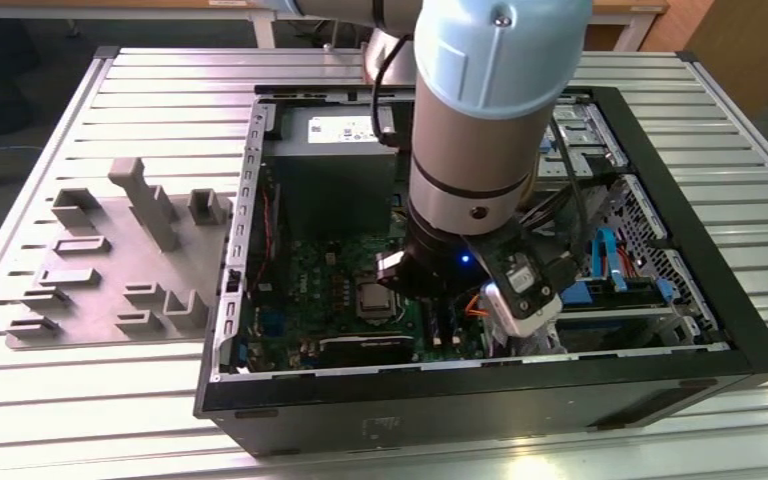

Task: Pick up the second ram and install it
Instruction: 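Press down the second ram until it locks into place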

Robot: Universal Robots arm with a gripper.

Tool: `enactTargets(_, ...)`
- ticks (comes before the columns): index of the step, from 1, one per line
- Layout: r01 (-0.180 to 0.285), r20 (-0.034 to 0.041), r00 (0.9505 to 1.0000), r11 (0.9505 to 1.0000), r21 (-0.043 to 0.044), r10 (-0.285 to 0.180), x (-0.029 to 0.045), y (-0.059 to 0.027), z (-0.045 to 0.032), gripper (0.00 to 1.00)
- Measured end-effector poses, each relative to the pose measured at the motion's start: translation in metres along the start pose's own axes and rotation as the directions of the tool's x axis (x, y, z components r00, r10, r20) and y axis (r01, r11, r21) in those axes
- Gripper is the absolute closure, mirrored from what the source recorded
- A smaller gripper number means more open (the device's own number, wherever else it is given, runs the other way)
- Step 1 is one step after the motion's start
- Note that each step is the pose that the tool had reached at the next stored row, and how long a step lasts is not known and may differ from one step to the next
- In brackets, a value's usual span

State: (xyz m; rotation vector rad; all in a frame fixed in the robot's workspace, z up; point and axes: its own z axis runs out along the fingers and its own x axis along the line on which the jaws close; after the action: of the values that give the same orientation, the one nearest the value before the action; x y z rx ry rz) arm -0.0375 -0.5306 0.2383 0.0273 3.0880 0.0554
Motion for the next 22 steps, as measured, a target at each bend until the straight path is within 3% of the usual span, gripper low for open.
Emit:
enactTargets(11, 0.000, 0.0000, 1.0000, 1.0000, -0.0004, 0.000, 0.0008, 0.0386, 0.0024, 0.89)
enactTargets(22, 0.000, 0.0001, 1.0000, 1.0000, -0.0005, 0.000, 0.0005, 0.0415, -0.0026, 0.89)
